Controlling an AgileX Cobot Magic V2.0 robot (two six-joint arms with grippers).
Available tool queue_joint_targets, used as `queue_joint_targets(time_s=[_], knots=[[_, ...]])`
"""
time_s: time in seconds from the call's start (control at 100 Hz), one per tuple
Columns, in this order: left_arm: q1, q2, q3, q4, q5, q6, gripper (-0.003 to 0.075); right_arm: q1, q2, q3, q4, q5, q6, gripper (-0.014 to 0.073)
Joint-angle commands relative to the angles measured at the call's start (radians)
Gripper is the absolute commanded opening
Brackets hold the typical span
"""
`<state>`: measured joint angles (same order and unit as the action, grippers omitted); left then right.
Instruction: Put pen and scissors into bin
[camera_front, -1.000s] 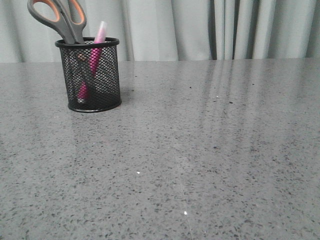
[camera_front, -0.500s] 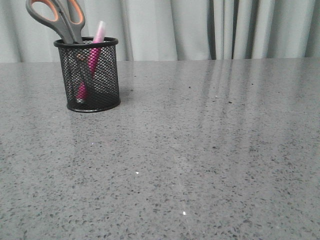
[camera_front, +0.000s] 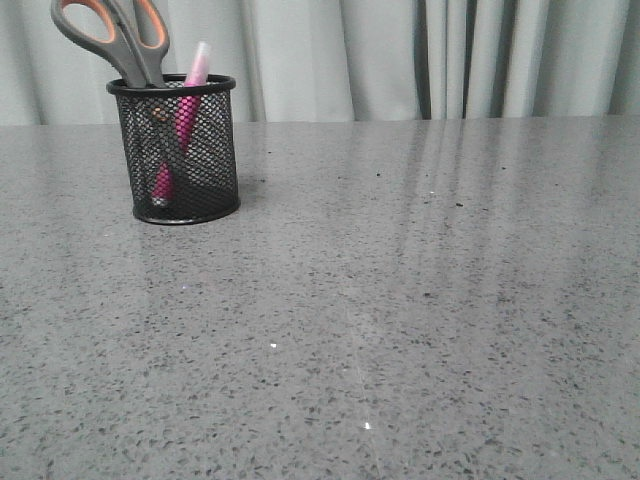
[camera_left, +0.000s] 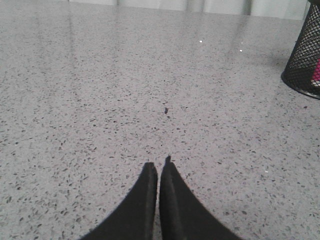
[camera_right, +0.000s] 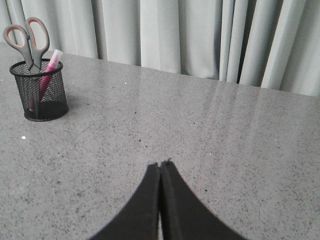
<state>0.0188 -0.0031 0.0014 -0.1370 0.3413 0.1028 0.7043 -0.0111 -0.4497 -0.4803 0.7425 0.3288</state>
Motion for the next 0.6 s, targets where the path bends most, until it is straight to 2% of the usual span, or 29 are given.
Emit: queue_joint_targets(time_s=[0.0, 0.13, 0.21, 0.28, 0.33, 0.43, 0.59], knots=[[0.001, -0.026, 0.045, -0.021, -0.04, -0.01, -0.0019, -0.006, 0.025, 0.01, -0.051, -0.055, -0.001, -0.0061], [0.001, -0.026, 0.045, -0.021, -0.04, -0.01, -0.0019, -0.056, 0.024, 0.107, -0.047, -0.192, 0.014, -0.0061], [0.001, -0.026, 0.045, -0.021, -0.04, -0.01, -0.0019, -0.126, 0.026, 0.189, 0.048, -0.3, -0.012, -0.0061], [0.001, -0.026, 0.045, -0.021, -0.04, -0.01, -0.0019, -0.214, 0.026, 0.275, 0.188, -0.386, -0.081, -0.0061], [0.001, -0.026, 0.045, -0.021, -0.04, -0.01, -0.0019, -0.293, 0.026, 0.351, 0.29, -0.479, -0.176, -0.0061], [0.001, -0.026, 0.045, -0.021, -0.04, -0.01, -0.0019, -0.424, 0.026, 0.479, 0.369, -0.67, -0.312, -0.0061], [0.001, -0.026, 0.045, -0.021, -0.04, -0.01, -0.0019, -0.563, 0.014, 0.475, 0.395, -0.561, -0.367, -0.0061]])
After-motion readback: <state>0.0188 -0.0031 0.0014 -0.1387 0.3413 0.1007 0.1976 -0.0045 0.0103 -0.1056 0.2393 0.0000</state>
